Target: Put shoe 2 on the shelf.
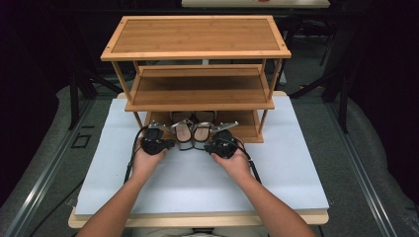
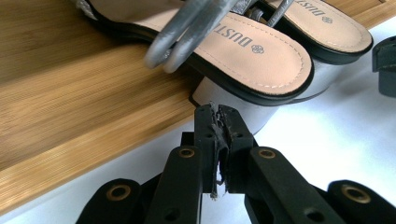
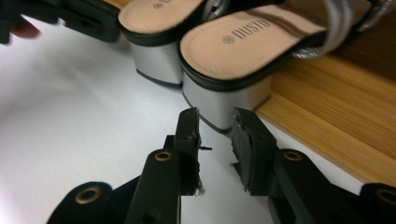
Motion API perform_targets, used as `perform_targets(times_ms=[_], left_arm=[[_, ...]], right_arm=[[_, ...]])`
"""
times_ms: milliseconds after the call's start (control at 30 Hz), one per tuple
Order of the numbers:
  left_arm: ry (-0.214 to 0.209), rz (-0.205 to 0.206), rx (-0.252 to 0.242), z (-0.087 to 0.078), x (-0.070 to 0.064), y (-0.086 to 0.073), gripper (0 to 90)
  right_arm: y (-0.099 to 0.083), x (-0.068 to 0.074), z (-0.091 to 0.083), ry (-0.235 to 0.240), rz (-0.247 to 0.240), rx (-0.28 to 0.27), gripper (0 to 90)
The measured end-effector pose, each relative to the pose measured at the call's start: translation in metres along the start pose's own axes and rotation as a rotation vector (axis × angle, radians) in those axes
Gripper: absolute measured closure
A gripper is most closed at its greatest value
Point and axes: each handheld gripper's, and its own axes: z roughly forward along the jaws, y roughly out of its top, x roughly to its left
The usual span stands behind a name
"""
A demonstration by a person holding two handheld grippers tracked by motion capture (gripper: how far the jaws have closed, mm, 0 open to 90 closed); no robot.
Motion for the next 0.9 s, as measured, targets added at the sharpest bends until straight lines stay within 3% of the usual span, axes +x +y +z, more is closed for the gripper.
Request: perform_targets(times_ms=[233, 633, 833, 900], left_arm=[[-0.004, 0.014, 0.001, -0.016, 0.0, -0.004, 86.7], [-0.006, 0.043, -0.025, -0.059, 0.007, -0.021, 86.7], [-0.004, 0.032, -0.035, -0.078, 0.012, -0.034, 86.6], [-0.006, 0.029, -0.039, -0.083, 0.013, -0.037, 86.6]], right_arm=[[-0.006, -0.006, -0.011, -0.018, -0.018, 0.031, 71.3], [-0.024, -0.019, -0.049, -0.069, -0.028, 0.048, 71.3], [-0.036, -0.024, -0.069, -0.062, -0.019, 0.052, 71.0], [-0.039, -0.025, -0.075, -0.081, -0.014, 0.054, 71.1]])
